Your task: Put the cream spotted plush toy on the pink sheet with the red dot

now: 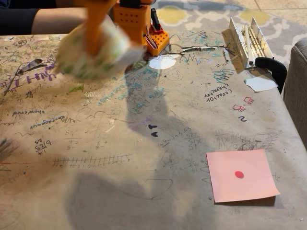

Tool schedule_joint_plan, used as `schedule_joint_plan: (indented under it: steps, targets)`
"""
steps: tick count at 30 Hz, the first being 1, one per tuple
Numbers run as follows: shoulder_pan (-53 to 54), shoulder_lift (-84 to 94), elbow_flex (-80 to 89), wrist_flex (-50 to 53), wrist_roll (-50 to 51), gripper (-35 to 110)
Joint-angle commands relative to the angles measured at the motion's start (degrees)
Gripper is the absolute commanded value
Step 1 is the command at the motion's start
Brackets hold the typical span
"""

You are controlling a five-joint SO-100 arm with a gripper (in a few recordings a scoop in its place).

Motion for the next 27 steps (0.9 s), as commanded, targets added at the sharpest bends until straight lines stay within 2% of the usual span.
schedule_joint_plan:
  steps: [1,8,13,17,20,23,25,27]
  targets:
    - [-10.90,21.80,-3.16,8.00,5.10,0]
    - [-22.85,38.94,-13.89,17.49,6.94,0]
    - [-32.34,40.08,-26.46,25.22,7.38,0]
    - [-35.86,41.84,-29.79,24.26,7.56,0]
    - [-36.04,42.01,-27.07,21.45,6.77,0]
    - [-34.80,38.58,-18.37,12.92,6.33,0]
    - [-33.31,29.09,-13.36,3.69,7.21,0]
    - [-33.13,10.63,-13.62,-7.03,7.65,0]
